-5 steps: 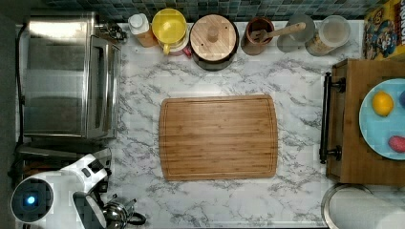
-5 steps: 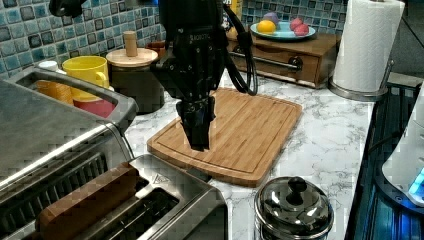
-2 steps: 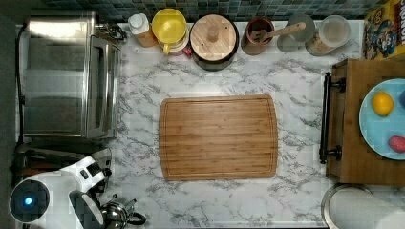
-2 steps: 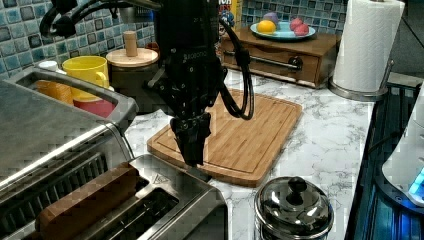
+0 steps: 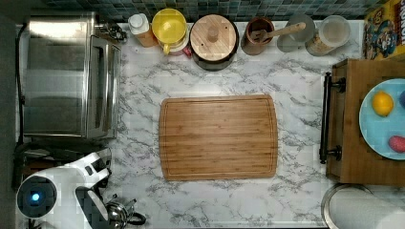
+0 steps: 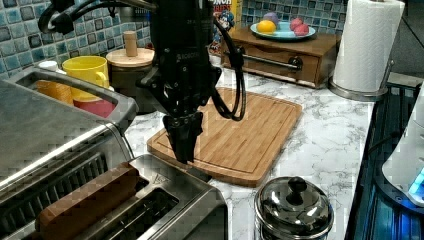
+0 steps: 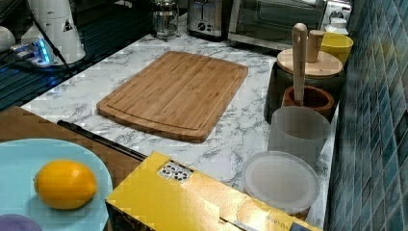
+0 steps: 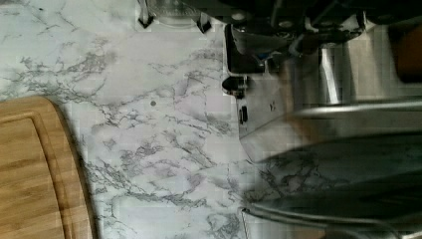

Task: Turn on the toaster.

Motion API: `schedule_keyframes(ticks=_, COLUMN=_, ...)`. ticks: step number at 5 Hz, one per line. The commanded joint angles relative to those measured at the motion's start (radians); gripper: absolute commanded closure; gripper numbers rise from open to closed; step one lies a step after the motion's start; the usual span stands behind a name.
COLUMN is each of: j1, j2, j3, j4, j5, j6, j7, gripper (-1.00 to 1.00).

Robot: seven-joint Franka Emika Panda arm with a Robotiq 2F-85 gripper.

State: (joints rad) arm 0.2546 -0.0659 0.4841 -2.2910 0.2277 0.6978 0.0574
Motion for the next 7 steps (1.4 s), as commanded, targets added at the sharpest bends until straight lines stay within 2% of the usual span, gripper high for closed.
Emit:
schedule_keyframes(ticks=1, j1=0.008, j2=0.115, j3=0.005, j4=0.065, j5=-0.012, j6=-0.046, j7=0.015, gripper=1.00)
schedule_keyframes(ticks=3, j1=0.000, j2=0.128, j3=0.021, j4=0.022, j5=0.024, j6=-0.028, j7=-0.039, gripper=1.00)
schedule_keyframes(ticks=4, j1=0.001, j2=0.151, j3=0.030, j4=-0.005, j5=0.021, j6=-0.057, j7=-0.081, gripper=1.00)
schedule_keyframes(ticks=5, j1=-0.002, j2=0.149, j3=0.041, j4=-0.036, j5=0.062, j6=-0.094, j7=-0.143, gripper=1.00)
schedule_keyframes(ticks=7, j1=-0.004, j2=0.143, j3=0.059, j4=-0.141, j5=0.073, j6=-0.079, j7=-0.224, gripper=1.00)
